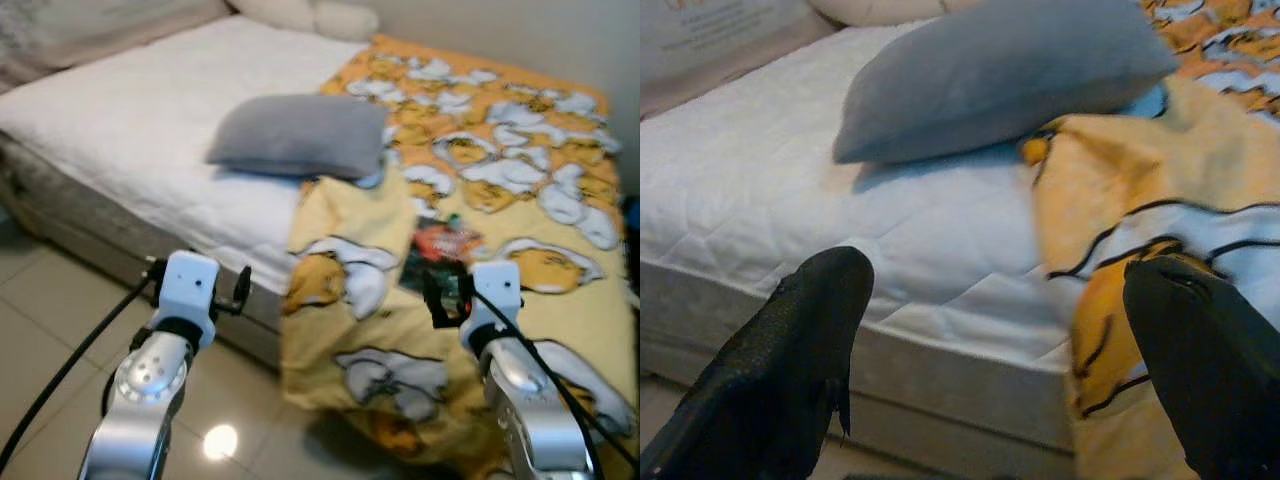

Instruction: Clean up the room

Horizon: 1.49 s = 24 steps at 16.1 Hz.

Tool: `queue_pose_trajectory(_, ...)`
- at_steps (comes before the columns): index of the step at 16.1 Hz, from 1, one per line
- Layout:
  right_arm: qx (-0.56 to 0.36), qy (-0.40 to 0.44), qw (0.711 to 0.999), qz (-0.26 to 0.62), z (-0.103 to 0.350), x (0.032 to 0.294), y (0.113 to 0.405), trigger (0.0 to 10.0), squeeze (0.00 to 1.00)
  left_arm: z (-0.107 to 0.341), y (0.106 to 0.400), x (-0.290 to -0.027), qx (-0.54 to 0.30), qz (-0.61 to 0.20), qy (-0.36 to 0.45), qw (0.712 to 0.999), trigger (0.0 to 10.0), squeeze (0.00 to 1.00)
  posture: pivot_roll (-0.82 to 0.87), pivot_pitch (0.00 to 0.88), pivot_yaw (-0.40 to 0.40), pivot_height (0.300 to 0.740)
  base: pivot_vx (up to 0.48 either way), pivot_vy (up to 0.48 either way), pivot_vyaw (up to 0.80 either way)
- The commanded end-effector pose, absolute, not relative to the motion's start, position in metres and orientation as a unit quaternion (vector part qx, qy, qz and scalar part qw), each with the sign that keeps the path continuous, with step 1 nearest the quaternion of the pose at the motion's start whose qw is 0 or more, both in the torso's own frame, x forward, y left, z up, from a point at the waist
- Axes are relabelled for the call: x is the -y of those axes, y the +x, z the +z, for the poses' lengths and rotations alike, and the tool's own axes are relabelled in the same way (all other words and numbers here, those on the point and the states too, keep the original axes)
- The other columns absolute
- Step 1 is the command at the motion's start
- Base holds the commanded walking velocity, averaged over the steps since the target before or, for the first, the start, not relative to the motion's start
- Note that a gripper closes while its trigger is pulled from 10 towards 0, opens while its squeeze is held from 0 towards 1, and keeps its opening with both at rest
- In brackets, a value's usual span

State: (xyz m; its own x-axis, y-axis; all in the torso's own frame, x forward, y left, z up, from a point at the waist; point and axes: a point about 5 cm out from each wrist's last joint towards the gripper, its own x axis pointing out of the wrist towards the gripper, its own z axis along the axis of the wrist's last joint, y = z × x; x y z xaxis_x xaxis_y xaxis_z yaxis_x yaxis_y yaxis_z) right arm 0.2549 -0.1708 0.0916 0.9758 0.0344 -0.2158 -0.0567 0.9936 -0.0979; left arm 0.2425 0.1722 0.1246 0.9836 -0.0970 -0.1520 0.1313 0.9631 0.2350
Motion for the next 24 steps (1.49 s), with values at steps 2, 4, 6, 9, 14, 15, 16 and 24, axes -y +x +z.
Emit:
queue_pose_trajectory(2, -0.105, -0.056, 0.992, 0.028, 0.093, 0.173, 0.255, 10.0, 1.0, 0.127, 0.244, -0.168, -0.061, -0.062, 0.123, 0.989, 10.0, 1.0, -0.08, 0.0, -0.027, 0.74, 0.0, -0.48, 0.22)
queue_pose_trajectory(4, -0.105, -0.057, 0.992, 0.03, 0.093, 0.173, 0.255, 10.0, 1.0, 0.127, 0.244, -0.169, -0.061, -0.063, 0.123, 0.989, 10.0, 1.0, -0.08, 0.0, -0.027, 0.74, 0.0, -0.48, 0.8)
queue_pose_trajectory(6, -0.106, -0.051, 0.992, 0.035, 0.092, 0.171, 0.255, 10.0, 1.0, 0.127, 0.244, -0.169, -0.061, -0.062, 0.124, 0.988, 10.0, 1.0, -0.08, 0.0, -0.026, 0.74, 0.0, -0.48, 0.4)
queue_pose_trajectory(9, -0.106, -0.047, 0.992, 0.047, 0.092, 0.168, 0.254, 10.0, 1.0, 0.127, 0.244, -0.17, -0.06, -0.058, 0.119, 0.989, 10.0, 1.0, -0.08, 0.0, -0.025, 0.74, 0.0, -0.28, 0.0)
queue_pose_trajectory(14, -0.105, -0.05, 0.991, 0.06, 0.093, 0.164, 0.253, 10.0, 1.0, 0.127, 0.244, -0.171, -0.06, -0.054, 0.119, 0.99, 10.0, 1.0, -0.08, 0.0, -0.028, 0.74, 0.0, 0.0, 0.0)
queue_pose_trajectory(15, -0.105, -0.051, 0.991, 0.061, 0.093, 0.164, 0.253, 10.0, 1.0, 0.127, 0.244, -0.171, -0.06, -0.054, 0.118, 0.99, 10.0, 1.0, -0.08, 0.0, -0.028, 0.74, 0.0, 0.0, 0.0)
queue_pose_trajectory(16, -0.106, -0.054, 0.991, 0.06, 0.093, 0.164, 0.254, 10.0, 1.0, 0.128, 0.244, -0.171, -0.059, -0.058, 0.117, 0.99, 10.0, 1.0, -0.07, 0.0, -0.03, 0.74, 0.0, 0.0, 0.0)
queue_pose_trajectory(24, -0.102, -0.07, 0.989, 0.079, 0.094, 0.158, 0.255, 10.0, 1.0, 0.13, 0.245, -0.171, -0.053, -0.064, 0.107, 0.991, 10.0, 1.0, -0.07, 0.0, -0.031, 0.74, 0.187, 0.0, 0.3)
